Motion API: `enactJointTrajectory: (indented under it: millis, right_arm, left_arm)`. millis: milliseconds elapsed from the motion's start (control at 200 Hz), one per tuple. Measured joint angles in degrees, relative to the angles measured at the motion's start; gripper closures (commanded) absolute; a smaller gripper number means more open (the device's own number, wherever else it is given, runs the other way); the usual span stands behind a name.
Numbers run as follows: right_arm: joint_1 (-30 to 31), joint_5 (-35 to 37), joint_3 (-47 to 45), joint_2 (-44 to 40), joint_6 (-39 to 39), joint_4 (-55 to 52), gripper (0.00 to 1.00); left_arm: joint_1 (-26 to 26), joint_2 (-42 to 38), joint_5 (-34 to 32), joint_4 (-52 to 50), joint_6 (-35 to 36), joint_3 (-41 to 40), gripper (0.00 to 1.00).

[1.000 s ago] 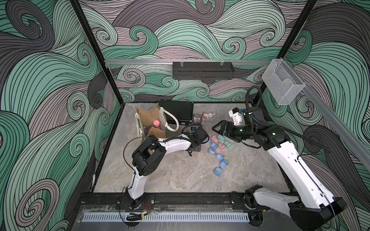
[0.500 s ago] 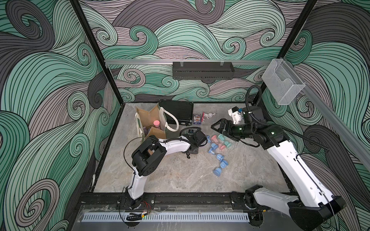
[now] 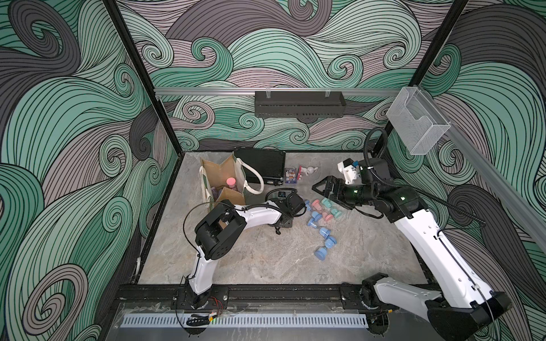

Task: Put the hourglass into the canvas bag
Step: Pick up the hourglass from the center of the board.

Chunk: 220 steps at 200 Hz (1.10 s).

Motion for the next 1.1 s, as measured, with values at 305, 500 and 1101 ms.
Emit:
enactJointTrajectory:
  millis: [305, 500, 1101]
  right_arm:
    - [0.00, 0.96, -5.81, -4.57, -3.41, 1.77, 0.00]
    - [-0.07, 1.29, -9.25, -9.44, -6.01, 3.56, 0.00]
    - [0.87, -5.49, -18.91, -10.51, -5.16, 18.38, 0.00]
  left_arm:
    - [0.00, -3.69, -0.87, -1.60, 1.90, -0.02, 0.72]
    - [0.00, -12.17, -1.38, -2.08, 4.48, -0.31, 0.75]
    - [2.23, -35.85, -7.67, -11.28, 16.83, -0.44, 0.77]
